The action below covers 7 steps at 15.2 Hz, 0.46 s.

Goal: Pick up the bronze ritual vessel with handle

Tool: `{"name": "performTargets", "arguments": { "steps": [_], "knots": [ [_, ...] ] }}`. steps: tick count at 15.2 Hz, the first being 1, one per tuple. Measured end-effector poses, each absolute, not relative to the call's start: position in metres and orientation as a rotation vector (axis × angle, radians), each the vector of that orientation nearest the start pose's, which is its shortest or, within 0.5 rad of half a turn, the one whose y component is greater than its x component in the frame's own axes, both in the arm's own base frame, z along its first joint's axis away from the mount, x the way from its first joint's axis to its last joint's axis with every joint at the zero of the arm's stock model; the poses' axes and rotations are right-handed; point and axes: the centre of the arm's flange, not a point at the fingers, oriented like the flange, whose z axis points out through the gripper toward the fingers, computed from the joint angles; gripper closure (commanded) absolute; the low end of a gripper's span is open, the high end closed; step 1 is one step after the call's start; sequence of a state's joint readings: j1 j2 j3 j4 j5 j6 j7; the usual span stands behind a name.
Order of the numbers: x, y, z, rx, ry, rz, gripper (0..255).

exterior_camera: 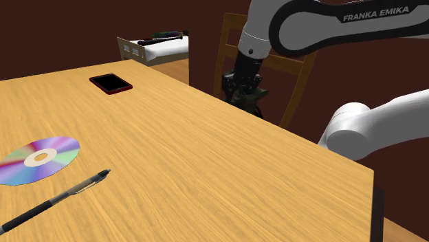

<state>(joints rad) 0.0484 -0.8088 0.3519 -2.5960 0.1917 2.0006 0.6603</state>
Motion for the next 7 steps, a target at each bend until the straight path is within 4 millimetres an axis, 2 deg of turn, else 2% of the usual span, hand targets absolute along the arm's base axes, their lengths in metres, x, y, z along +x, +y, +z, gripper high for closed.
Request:
{"name": "performTargets", "arguments": {
  "steps": [7],
  "knots": [
    [0.305, 0.151, 0.539, -3.039, 0.623, -0.309, 255]
  ]
}}
